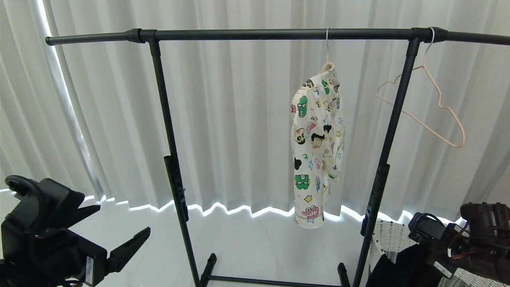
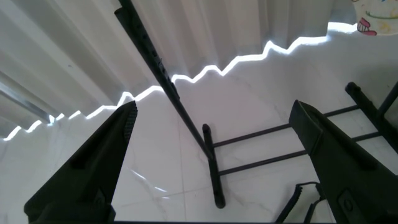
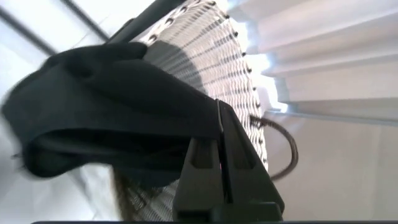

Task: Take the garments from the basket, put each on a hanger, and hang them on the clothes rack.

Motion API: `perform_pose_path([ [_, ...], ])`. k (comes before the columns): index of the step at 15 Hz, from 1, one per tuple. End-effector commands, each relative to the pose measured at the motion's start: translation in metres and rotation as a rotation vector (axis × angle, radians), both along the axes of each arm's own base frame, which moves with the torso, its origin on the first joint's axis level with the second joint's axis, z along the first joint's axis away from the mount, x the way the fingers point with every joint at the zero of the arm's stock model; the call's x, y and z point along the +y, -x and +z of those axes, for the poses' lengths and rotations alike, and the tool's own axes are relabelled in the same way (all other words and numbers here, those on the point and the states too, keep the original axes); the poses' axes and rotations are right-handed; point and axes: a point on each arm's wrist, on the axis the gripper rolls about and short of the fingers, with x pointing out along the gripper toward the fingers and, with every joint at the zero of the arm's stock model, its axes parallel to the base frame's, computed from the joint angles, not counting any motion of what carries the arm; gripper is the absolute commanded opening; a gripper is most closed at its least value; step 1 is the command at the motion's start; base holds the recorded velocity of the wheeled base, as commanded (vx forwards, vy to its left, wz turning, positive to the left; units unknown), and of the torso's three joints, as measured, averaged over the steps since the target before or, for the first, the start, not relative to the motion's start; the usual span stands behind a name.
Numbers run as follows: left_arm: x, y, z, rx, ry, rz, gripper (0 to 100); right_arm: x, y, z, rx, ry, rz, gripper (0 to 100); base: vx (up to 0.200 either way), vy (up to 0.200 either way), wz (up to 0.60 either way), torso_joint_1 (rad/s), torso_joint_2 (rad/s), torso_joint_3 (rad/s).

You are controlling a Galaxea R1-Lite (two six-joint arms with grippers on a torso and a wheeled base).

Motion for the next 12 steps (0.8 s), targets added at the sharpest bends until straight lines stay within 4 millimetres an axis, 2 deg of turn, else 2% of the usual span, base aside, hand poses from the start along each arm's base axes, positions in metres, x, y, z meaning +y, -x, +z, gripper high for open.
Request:
perform_pose_path([
  [1,0.001,0.005,0.003,-0.027,0.006,0.001,100,0.006,0.009,0.056,-0.108,-0.017,0.018,0,-0.200,0.000,0.00,-0.002,0.00,0.002],
  [3,0.001,0.005,0.006,-0.040,0.005,-0.002,100,0.016,0.022,0.095,-0.035,-0.051,0.036,0,-0.200,0.000,0.00,0.010,0.01,-0.002],
  [6,0.000,0.004,0.009,-0.055,-0.007,-0.012,100,0.038,0.035,0.139,0.051,-0.135,0.063,0,-0.200,0.000,0.00,0.001,0.00,0.005],
  [7,0.000,0.004,0.009,-0.055,-0.006,-0.017,100,0.043,0.036,0.146,0.059,-0.151,0.070,0,-0.200,0.000,0.00,0.002,-0.01,0.002],
  [9,-0.002,0.005,0.011,-0.064,-0.003,-0.034,100,0.067,0.039,0.170,0.077,-0.227,0.109,0,-0.200,0.000,0.00,0.000,0.00,0.005],
  [10,-0.004,0.006,0.011,-0.065,0.000,-0.050,100,0.075,0.039,0.176,0.082,-0.244,0.128,0,-0.200,0.000,0.00,0.007,0.00,-0.002],
  [12,-0.012,0.008,0.013,-0.068,0.019,-0.136,100,0.088,0.036,0.183,0.075,-0.267,0.161,0,0.000,0.000,0.00,0.000,0.00,0.000],
])
